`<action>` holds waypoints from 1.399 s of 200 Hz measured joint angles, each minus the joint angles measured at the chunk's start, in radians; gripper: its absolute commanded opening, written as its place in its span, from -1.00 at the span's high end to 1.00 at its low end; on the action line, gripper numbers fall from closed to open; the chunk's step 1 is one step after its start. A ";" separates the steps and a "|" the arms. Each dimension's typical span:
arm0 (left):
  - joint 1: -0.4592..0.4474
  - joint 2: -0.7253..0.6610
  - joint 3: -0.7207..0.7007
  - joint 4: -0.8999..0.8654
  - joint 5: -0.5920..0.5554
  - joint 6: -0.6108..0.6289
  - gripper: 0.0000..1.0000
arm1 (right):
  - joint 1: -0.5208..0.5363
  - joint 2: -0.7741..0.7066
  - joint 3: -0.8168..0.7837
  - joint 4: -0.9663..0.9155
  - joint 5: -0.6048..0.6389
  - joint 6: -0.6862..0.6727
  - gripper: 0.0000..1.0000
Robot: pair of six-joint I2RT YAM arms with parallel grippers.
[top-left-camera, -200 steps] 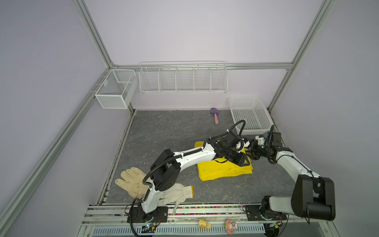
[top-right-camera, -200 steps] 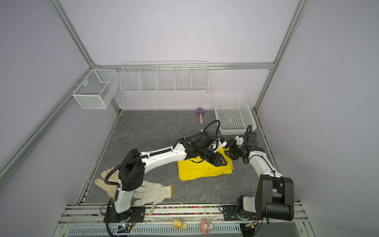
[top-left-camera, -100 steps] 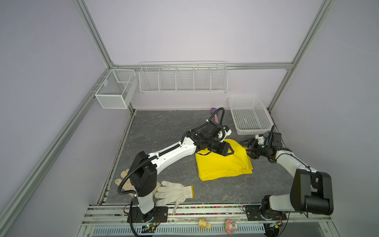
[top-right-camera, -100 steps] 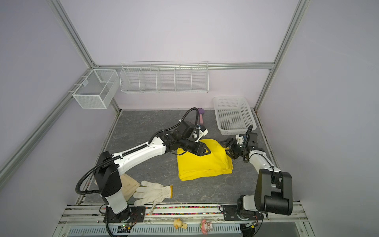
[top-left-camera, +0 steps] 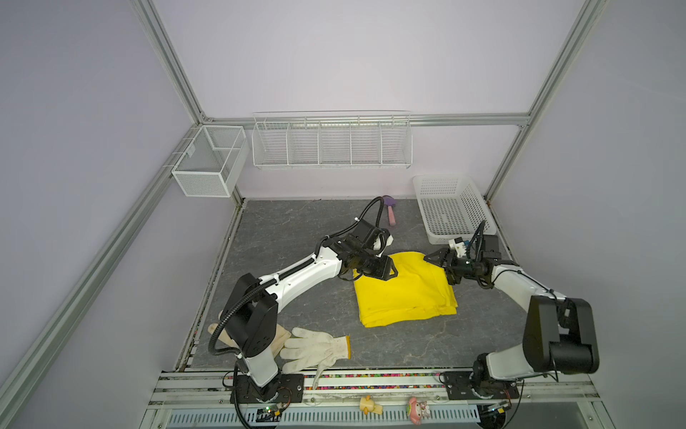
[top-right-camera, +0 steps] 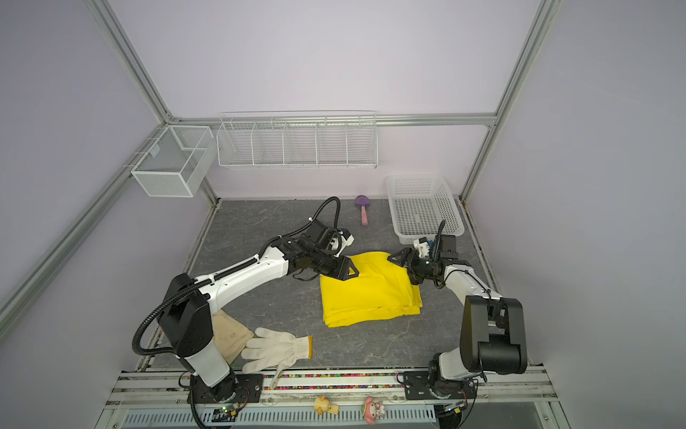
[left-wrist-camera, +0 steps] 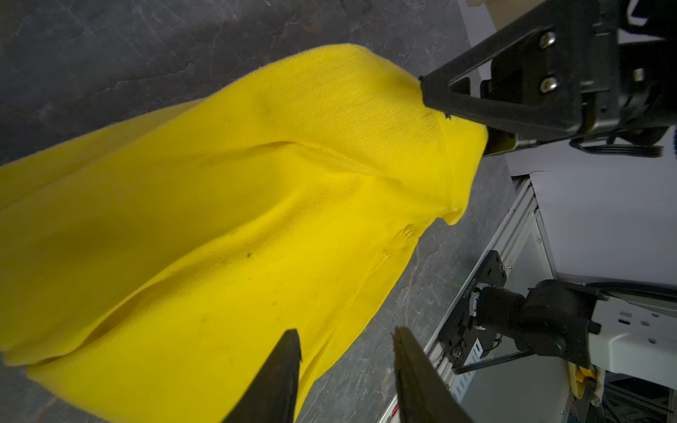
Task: Fold and stack the trousers
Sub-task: Fold the trousers at the center of the table, then smooth out the trousers at the center of the table.
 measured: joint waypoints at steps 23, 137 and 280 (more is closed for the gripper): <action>0.008 0.006 -0.024 -0.002 -0.014 0.003 0.15 | 0.027 -0.007 0.043 -0.022 -0.002 -0.028 -0.15; 0.010 0.103 -0.080 0.003 -0.077 0.003 0.16 | 0.061 -0.063 0.107 -0.202 0.139 -0.318 -0.24; 0.010 0.103 -0.090 -0.050 -0.080 0.029 0.15 | 0.014 -0.006 0.111 -0.482 0.519 -0.440 -0.23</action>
